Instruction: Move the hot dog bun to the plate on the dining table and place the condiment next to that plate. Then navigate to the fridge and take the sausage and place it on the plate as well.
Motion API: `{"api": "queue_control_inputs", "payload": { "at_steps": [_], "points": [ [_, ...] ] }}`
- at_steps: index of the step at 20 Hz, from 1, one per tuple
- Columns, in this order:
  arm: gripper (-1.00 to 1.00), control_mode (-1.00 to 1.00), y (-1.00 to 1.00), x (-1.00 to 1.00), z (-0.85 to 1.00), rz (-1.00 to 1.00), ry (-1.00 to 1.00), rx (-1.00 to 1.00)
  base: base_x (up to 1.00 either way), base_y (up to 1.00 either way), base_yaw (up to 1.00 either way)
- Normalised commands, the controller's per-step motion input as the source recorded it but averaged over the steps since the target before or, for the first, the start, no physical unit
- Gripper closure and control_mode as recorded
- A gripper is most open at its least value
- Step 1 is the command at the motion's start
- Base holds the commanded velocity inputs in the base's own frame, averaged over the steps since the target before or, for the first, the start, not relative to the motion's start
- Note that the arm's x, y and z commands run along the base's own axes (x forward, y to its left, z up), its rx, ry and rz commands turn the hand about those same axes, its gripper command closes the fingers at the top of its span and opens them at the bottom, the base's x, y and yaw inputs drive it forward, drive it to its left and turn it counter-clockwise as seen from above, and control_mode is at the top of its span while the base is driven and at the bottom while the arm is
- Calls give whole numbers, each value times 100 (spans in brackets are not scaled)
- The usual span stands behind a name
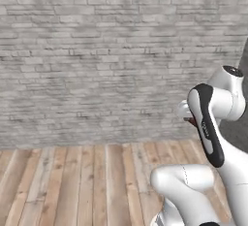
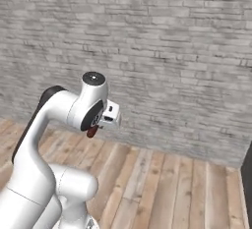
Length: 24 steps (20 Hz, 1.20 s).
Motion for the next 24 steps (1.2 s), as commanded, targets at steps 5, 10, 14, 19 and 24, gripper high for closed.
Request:
{"api": "queue_control_inputs", "payload": {
  "at_steps": [5, 10, 14, 19, 24],
  "points": [
    [100, 100, 0, 0, 0, 0, 0, 0, 100, -28, 59],
    [100, 100, 0, 0, 0, 0, 0, 0, 100, -30, 63],
    [100, 100, 0, 0, 0, 0, 0, 0, 100, -32, 65],
    [100, 100, 0, 0, 0, 0, 0, 0, 100, -31, 67],
    [100, 100, 0, 0, 0, 0, 0, 0, 100, -28, 69]
  ]
}}
